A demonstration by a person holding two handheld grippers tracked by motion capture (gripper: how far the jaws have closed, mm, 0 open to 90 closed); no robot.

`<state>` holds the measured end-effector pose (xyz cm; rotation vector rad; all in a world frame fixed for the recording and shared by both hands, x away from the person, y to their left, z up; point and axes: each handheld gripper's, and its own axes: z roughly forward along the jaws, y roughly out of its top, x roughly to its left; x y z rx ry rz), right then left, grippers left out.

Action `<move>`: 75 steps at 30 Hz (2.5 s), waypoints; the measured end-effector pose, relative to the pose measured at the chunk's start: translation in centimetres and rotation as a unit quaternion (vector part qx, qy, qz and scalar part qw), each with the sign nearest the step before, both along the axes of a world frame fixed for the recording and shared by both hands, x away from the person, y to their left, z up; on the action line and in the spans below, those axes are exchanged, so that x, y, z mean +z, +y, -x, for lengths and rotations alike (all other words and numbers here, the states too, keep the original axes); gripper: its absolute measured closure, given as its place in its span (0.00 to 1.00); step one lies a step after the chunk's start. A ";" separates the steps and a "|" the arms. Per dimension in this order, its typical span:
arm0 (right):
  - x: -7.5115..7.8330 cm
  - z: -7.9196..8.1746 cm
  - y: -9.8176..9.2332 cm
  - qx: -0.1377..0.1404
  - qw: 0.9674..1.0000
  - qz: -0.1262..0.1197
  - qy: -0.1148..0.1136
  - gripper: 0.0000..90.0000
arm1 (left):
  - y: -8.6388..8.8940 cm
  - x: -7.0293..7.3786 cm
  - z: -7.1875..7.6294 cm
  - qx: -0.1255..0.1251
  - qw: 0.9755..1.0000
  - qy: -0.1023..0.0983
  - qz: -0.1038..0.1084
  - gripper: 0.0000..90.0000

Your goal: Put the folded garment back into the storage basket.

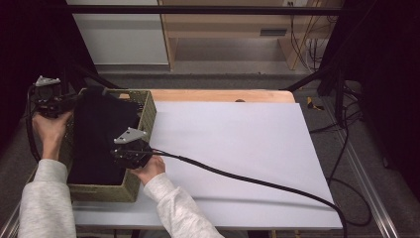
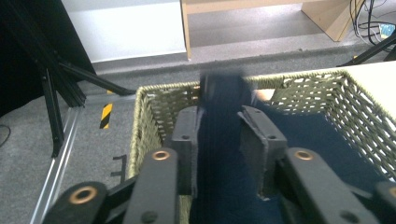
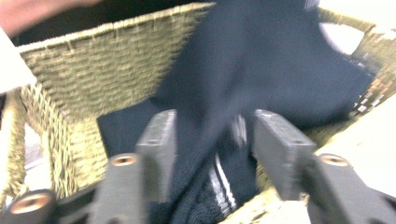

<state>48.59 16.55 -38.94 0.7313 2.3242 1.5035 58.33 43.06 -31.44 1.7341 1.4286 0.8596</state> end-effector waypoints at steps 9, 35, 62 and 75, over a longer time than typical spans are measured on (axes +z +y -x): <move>2.3 -0.1 -3.4 -0.012 0.999 -0.037 -0.009 0.25 | -1.3 0.1 1.8 -0.030 0.999 -0.010 0.043 0.44; 3.8 0.5 -15.4 0.025 0.999 -0.028 -0.010 0.00 | -8.1 -1.5 7.6 -0.135 0.982 -0.053 0.121 0.01; 1.4 2.1 -30.2 -0.034 0.996 -0.081 -0.019 0.00 | -20.5 -4.3 13.5 -0.276 0.953 -0.067 0.108 0.01; -1.8 2.8 -36.2 -0.069 0.995 -0.067 0.008 0.00 | -24.5 -9.1 13.7 -0.325 0.939 -0.032 0.105 0.01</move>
